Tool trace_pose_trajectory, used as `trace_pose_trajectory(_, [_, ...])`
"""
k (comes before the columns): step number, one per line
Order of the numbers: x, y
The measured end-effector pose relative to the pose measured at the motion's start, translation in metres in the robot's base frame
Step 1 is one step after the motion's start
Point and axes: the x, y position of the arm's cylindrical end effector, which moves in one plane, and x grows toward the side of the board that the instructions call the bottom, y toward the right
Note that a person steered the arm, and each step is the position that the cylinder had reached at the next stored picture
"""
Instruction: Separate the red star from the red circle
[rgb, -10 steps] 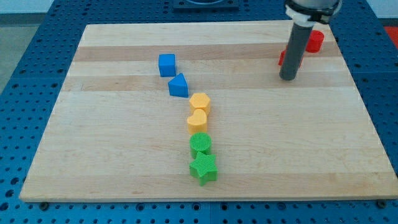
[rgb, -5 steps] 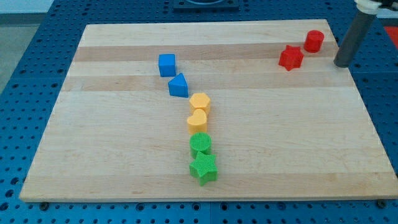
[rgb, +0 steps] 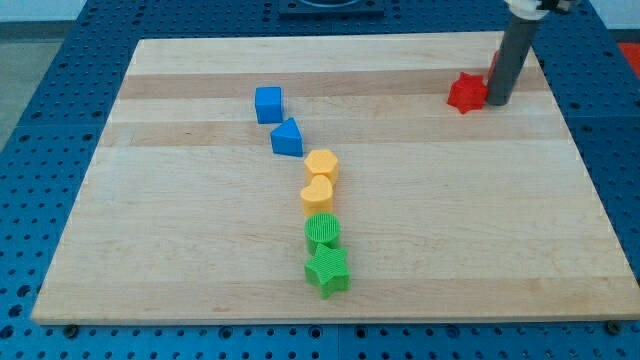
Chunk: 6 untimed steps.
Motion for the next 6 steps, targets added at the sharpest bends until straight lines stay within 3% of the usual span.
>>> trace_pose_trajectory(4, [0.071,-0.081])
trace_pose_trajectory(6, [0.071,-0.026])
